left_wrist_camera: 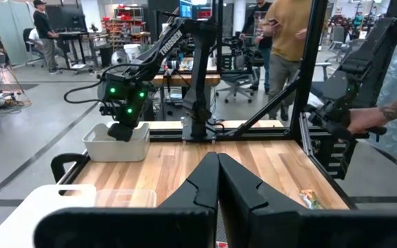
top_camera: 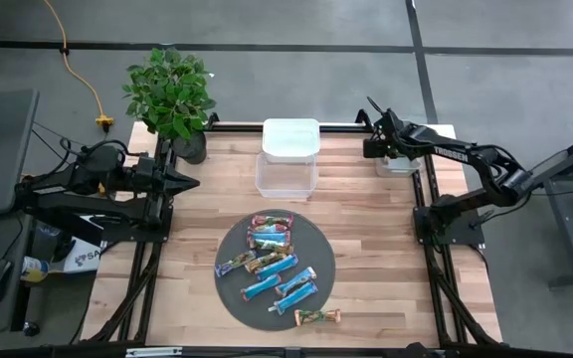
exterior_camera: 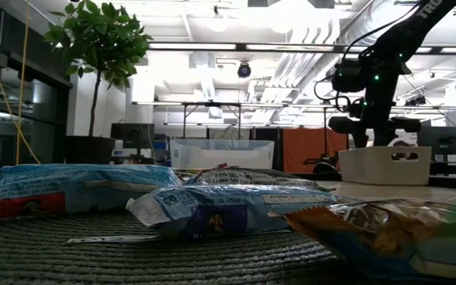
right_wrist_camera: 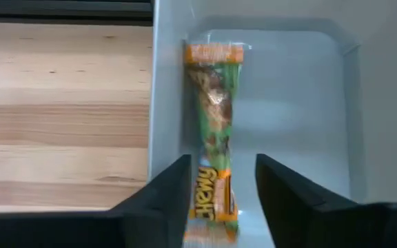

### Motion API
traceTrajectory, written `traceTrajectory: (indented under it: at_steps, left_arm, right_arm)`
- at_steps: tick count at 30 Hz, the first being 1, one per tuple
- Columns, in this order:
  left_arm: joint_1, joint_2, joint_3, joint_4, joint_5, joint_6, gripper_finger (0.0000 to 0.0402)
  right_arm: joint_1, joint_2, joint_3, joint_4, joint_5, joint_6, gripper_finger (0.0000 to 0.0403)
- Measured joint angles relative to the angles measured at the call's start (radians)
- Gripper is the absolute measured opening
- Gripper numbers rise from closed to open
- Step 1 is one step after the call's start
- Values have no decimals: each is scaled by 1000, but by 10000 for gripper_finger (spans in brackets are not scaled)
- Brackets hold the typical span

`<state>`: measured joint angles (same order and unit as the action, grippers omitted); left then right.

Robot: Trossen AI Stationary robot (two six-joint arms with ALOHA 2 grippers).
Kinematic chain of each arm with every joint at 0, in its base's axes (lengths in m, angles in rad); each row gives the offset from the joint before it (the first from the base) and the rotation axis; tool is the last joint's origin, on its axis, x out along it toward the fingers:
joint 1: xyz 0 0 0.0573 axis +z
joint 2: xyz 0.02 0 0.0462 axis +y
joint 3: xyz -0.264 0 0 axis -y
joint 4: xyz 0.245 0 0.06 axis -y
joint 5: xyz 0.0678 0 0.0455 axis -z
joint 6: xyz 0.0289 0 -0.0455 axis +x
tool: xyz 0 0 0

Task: Pick and place Granola Bars by type
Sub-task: Put the yellow granola bar into the gray bin

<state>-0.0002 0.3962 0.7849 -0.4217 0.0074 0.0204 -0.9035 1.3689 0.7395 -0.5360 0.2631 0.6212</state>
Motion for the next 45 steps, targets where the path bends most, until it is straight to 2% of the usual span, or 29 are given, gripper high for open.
traceTrajectory:
  at_steps: [7,11,13,16,22,24,26,32,45]
  left_arm:
    - [0,0,0,0,0,0,1]
    - [0,0,0,0,0,0,1]
    - [0,0,0,0,0,0,1]
    - [0,0,0,0,0,0,1]
    - [0,0,0,0,0,0,1]
    - [0,0,0,0,0,0,1]
    - [0,0,0,0,0,0,1]
    - [0,0,0,0,0,0,1]
    - [0,0,0,0,0,0,1]
  right_arm:
    - [0,-38,0,2,-2,-24,221]
    - [0,-120,0,11,11,-68,233]
    - [0,-172,0,29,-16,-113,233]
    - [1,-257,0,78,-117,-167,229]
    - [36,-404,0,196,-465,-203,223]
    - [81,-443,0,228,-534,-190,223]
    - [142,-477,0,267,-559,-171,223]
    - [380,-552,0,341,-510,-118,223]
    - [924,-523,0,428,-142,-25,216]
